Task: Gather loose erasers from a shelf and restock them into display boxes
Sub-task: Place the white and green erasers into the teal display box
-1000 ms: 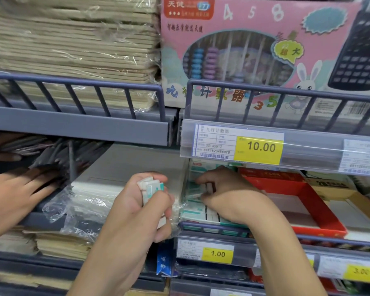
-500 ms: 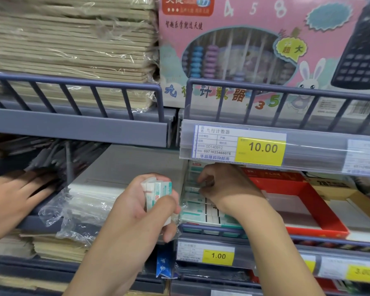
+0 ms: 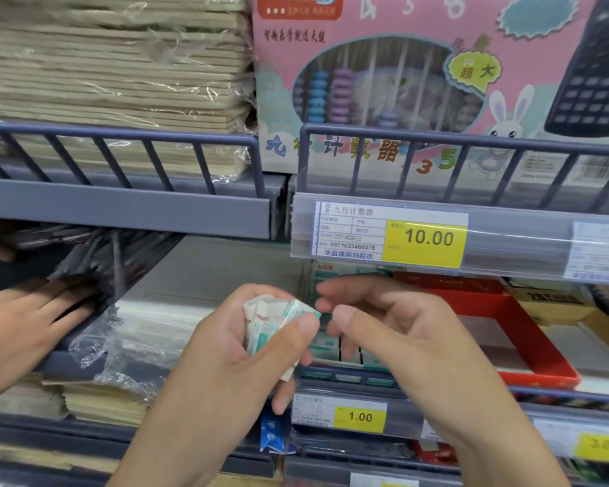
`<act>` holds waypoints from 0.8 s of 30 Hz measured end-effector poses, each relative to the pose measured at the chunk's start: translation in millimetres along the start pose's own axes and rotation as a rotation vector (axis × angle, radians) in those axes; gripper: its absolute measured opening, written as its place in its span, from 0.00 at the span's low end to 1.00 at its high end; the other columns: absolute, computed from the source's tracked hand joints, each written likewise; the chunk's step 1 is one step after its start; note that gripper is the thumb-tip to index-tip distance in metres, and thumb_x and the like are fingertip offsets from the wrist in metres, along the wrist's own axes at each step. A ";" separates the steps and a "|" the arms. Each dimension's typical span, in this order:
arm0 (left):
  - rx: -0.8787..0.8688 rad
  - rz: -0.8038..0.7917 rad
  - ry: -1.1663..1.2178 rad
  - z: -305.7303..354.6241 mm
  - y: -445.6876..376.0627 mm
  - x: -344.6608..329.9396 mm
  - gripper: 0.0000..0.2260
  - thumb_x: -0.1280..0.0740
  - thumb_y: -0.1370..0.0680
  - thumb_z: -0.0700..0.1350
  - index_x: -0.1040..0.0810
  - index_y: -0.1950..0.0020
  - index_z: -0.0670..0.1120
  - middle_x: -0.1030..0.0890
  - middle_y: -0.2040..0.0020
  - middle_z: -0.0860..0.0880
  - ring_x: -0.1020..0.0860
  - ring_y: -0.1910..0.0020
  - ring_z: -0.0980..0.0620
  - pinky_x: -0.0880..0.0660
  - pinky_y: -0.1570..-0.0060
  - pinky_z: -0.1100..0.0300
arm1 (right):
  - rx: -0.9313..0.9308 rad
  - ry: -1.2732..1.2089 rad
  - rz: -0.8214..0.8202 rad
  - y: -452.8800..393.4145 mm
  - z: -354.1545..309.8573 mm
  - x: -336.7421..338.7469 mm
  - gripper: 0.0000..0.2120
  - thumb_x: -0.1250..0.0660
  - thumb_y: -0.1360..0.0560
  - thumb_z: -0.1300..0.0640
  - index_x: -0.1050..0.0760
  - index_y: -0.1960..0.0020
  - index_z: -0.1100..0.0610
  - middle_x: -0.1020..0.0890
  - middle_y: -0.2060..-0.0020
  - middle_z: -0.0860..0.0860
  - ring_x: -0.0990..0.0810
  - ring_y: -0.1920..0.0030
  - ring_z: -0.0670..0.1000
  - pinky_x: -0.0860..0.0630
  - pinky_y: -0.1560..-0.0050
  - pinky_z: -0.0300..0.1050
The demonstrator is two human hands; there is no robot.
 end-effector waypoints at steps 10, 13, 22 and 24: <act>-0.025 0.014 -0.003 -4.0 1.2 -5.5 0.21 0.21 0.34 0.65 0.19 0.51 0.53 0.18 0.65 0.45 0.28 0.77 0.48 0.30 0.75 0.65 | 0.015 -0.270 0.114 8.9 9.8 8.8 0.10 0.27 0.30 0.61 0.15 0.49 0.54 0.15 0.59 0.54 0.20 0.64 0.50 0.22 0.60 0.39; -0.031 0.044 0.001 -5.7 1.8 -3.0 0.15 0.22 0.31 0.59 0.19 0.52 0.52 0.18 0.66 0.44 0.29 0.78 0.49 0.30 0.75 0.66 | 0.006 -0.265 0.123 14.2 11.7 17.8 0.12 0.27 0.30 0.61 0.16 0.48 0.52 0.16 0.58 0.55 0.19 0.64 0.53 0.22 0.59 0.40; 0.001 0.028 0.027 -7.0 -0.2 -12.1 0.15 0.22 0.31 0.58 0.18 0.52 0.50 0.29 0.71 0.47 0.36 0.77 0.52 0.36 0.78 0.64 | 0.347 0.498 0.158 28.9 -31.1 23.5 0.14 0.25 0.29 0.54 0.17 0.45 0.43 0.17 0.51 0.44 0.19 0.55 0.51 0.24 0.53 0.38; 0.008 0.043 0.051 -7.5 -0.7 -12.5 0.15 0.23 0.30 0.58 0.18 0.53 0.50 0.31 0.70 0.47 0.37 0.76 0.53 0.37 0.78 0.64 | 0.330 0.519 0.188 28.5 -32.4 29.7 0.10 0.24 0.29 0.50 0.16 0.48 0.40 0.16 0.53 0.42 0.19 0.57 0.49 0.24 0.56 0.37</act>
Point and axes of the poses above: each hand's wrist, its own y-axis away from the middle knuckle, its own x-axis out of the back of the hand, z = x × y, the point moved 9 cm from there along -y, towards the middle knuckle
